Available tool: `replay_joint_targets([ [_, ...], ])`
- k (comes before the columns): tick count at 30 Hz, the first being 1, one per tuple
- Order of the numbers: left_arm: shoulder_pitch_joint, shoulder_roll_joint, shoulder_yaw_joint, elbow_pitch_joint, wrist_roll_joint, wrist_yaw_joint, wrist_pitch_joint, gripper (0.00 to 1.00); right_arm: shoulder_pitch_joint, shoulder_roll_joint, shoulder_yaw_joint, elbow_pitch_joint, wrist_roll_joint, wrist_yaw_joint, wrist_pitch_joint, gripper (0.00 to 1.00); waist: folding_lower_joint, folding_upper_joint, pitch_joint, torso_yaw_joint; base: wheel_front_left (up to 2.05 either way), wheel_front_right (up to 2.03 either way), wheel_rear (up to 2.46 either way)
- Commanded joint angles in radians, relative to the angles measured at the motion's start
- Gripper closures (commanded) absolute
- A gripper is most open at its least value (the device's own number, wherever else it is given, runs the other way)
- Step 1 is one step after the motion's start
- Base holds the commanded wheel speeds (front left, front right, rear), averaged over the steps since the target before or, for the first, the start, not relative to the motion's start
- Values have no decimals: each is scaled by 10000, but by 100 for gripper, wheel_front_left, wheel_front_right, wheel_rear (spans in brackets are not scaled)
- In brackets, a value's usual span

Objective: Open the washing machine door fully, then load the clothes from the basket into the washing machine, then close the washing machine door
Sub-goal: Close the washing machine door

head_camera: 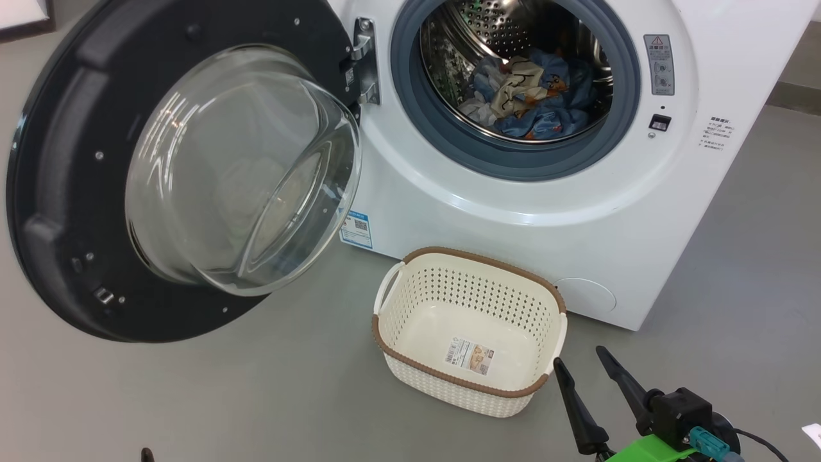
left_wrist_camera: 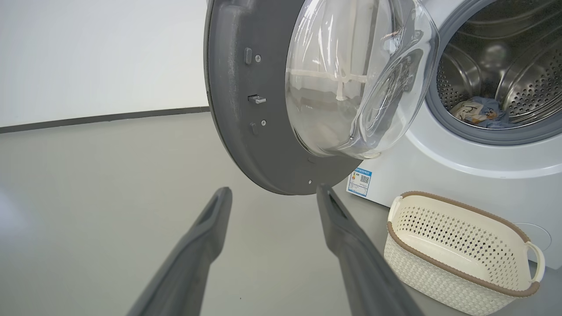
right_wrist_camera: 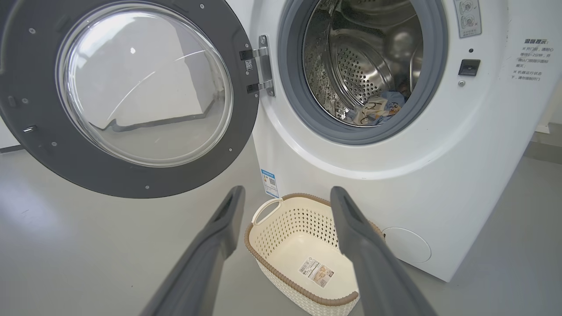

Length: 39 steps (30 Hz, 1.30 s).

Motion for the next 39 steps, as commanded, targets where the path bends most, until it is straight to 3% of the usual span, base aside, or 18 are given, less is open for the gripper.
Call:
replay_joint_targets([
  [1,-140,37,304,-288,-87,102,-51,0,-448,-18,236,-199,-89,16,-49,0,0,0,0,-6,0,0,0],
  [4,-144,37,292,-267,-79,84,-51,0,-424,-18,209,-209,-94,16,-49,0,0,0,6,-9,0,0,0],
  [5,-149,37,283,-253,-58,70,-51,13,-418,-18,200,-214,-96,16,-49,0,0,0,11,-10,0,0,0],
  [7,-152,37,256,-187,-48,32,-51,67,-409,-18,183,-217,-93,16,-49,0,0,0,19,-10,0,0,0],
  [8,-159,37,247,-158,-63,11,-51,100,-407,-18,176,-219,-88,16,-49,0,0,0,24,-9,0,0,0],
  [15,-215,37,282,-69,-342,-106,-51,100,-405,-18,133,-233,-67,16,-49,0,0,0,70,6,0,0,0],
  [22,-499,37,914,-204,-1088,-332,-51,100,-404,-18,94,-253,-16,16,-49,0,0,0,119,4,0,0,0],
  [29,-1119,76,2040,-167,-1236,-947,-51,100,-390,-18,34,-328,-6,16,-49,0,0,0,198,-27,0,0,0],
  [39,-2666,824,3083,350,-1496,-1552,-51,100,-349,-18,-53,-373,-41,16,-49,0,0,0,309,-69,0,0,0],
])
